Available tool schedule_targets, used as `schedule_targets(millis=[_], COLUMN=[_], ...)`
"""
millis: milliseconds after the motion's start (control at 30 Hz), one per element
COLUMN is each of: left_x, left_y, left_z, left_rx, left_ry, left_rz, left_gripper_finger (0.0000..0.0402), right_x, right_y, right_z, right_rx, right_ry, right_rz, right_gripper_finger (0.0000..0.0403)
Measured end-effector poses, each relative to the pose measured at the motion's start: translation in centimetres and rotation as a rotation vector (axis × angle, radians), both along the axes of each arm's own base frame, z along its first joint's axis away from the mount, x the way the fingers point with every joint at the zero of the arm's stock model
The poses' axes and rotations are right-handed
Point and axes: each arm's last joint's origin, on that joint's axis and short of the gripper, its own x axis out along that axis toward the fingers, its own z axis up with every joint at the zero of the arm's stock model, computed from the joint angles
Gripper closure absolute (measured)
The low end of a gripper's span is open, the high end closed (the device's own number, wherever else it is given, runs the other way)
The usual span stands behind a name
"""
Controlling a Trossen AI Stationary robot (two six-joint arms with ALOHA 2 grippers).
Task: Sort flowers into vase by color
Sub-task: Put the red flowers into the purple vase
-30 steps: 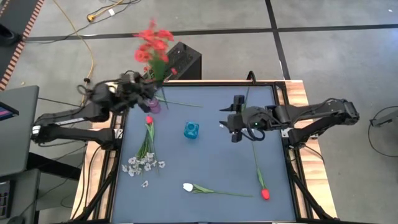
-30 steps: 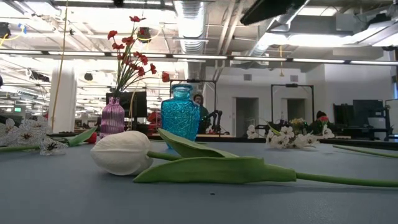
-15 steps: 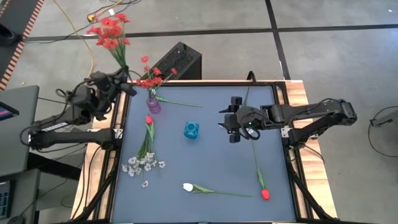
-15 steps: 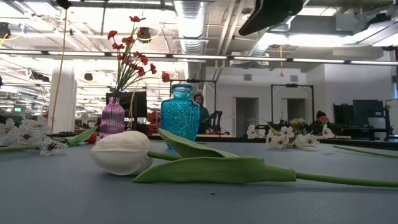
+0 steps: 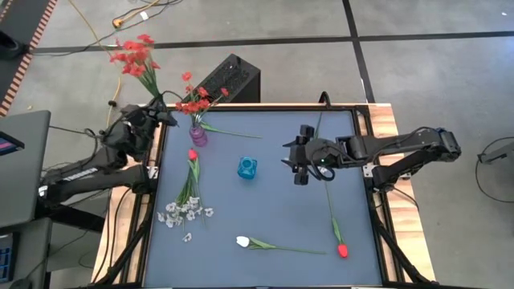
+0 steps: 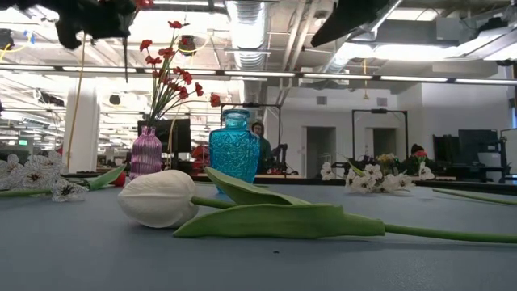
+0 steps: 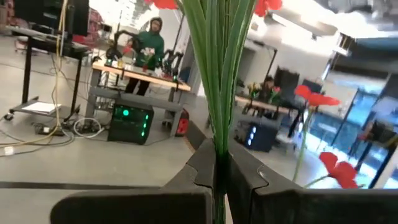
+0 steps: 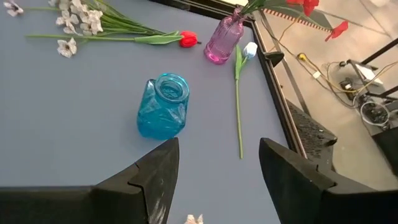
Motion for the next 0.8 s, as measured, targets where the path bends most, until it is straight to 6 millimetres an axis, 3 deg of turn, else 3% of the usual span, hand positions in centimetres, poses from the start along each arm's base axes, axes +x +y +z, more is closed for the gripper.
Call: schedule_targets(millis=[333,600,800], left_x=[0.3,0.8,1.7], left_y=[1.1,1.9,2.9], left_z=[-4.8,-6.9,-7.4], left_rx=[-0.005,-0.008,0.001], left_ry=[-0.131,-0.141,-0.117], left_rz=[0.071,0.09,0.086], left_gripper_finger=[0.0401,0.0401,0.0401], right_x=[-0.1,0.1,0.5], right_y=[0.9,1.2,1.3], right_z=[0.0,0.3,0.9], right_rx=[0.051,0.057,0.066], right_ry=[-0.021,-0.054,-0.128], right_rz=[-0.003,0.009,0.011], right_gripper_finger=[0.0154,0.0154,0.0154])
